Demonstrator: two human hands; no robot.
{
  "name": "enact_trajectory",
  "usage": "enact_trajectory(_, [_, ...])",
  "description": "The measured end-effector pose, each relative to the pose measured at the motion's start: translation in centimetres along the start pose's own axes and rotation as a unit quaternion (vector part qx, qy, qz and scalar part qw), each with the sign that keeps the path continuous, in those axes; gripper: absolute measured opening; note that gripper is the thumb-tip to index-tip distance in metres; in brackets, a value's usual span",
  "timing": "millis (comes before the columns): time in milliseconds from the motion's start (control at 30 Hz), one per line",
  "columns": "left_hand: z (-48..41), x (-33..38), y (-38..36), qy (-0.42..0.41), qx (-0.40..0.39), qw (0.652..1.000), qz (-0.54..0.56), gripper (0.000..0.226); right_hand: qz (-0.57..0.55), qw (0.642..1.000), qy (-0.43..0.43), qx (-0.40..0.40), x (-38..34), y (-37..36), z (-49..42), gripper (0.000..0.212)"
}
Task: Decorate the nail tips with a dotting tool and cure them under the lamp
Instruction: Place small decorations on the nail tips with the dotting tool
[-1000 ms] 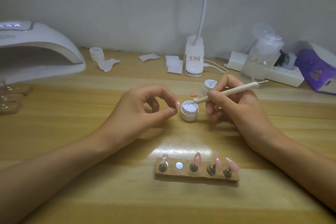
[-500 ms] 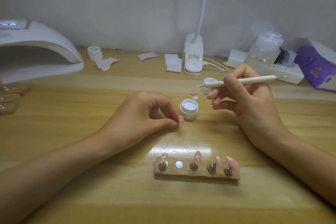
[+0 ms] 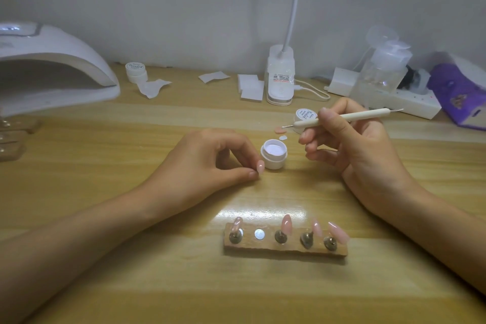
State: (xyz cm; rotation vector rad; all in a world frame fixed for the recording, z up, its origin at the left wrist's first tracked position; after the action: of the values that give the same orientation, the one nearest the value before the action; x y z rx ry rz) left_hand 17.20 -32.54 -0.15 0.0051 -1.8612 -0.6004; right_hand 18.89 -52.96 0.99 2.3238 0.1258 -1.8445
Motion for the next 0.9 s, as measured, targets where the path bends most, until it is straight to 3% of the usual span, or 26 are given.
enact_trajectory(167, [0.0,-0.2,-0.1,0.008,0.0,1.0,0.015,0.013,0.006,0.999,-0.007,-0.053,0.1,-1.2,1.2,0.008])
enact_trajectory(333, [0.0,-0.1,-0.1,0.004,0.003,1.0,0.008,0.014,0.031,0.997,-0.003,-0.065,0.0,-2.0,1.2,0.018])
enact_trajectory(900, [0.0,0.3,-0.1,-0.013,0.001,1.0,-0.016,0.018,0.077,0.994,0.002,-0.076,0.2,-2.2,1.1,0.019])
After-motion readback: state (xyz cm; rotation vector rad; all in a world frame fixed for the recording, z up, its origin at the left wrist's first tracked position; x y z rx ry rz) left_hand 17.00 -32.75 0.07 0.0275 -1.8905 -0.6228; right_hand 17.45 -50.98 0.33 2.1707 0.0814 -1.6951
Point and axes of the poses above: each hand's wrist, its own z-axis away from the middle knuckle, its own y-axis out of the back of the hand, x = y × z, the point moved 4 cm from there along -z, towards the middle knuckle, and after that the axes turned 14 degrees about z, right-handed, at the moved point
